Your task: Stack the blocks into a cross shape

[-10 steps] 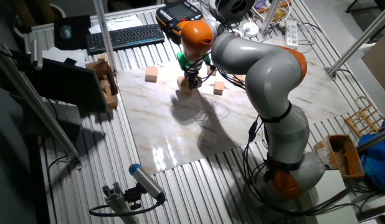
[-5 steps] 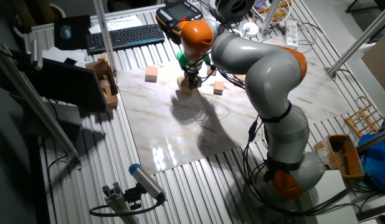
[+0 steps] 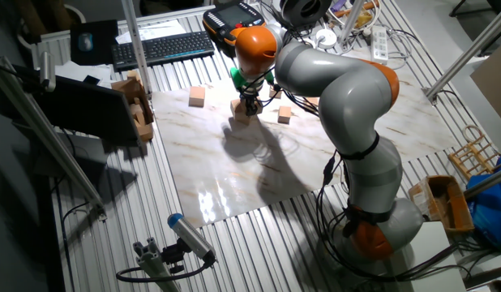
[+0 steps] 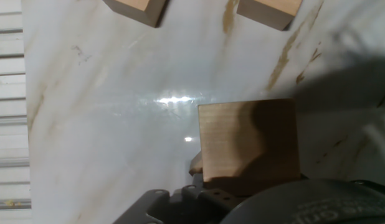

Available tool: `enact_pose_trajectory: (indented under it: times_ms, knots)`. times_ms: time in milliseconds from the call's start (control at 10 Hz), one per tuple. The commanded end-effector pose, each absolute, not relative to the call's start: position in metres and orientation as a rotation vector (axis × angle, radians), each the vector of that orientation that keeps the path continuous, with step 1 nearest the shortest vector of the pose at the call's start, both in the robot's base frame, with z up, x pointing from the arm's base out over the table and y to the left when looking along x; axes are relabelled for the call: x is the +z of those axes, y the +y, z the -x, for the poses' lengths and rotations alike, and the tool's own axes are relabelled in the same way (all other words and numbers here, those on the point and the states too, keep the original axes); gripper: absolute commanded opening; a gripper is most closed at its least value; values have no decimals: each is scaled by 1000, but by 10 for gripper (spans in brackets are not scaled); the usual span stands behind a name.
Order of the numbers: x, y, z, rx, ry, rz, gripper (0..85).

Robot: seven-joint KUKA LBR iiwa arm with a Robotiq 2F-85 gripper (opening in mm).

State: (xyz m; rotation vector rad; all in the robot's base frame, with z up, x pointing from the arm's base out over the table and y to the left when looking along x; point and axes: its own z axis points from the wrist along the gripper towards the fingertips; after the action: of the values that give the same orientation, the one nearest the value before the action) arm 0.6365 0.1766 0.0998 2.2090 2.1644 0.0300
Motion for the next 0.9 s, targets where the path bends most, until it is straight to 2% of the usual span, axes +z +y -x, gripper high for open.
enact_pose_trajectory:
  times_ms: [0, 200, 300, 800]
  knots:
    - [100, 177, -637, 28, 2164, -2208, 170]
    - [100, 177, -636, 27, 2164, -2209, 170]
    - [100, 177, -637, 27, 2164, -2209, 340]
    - [99, 177, -637, 21, 2168, -2210, 340]
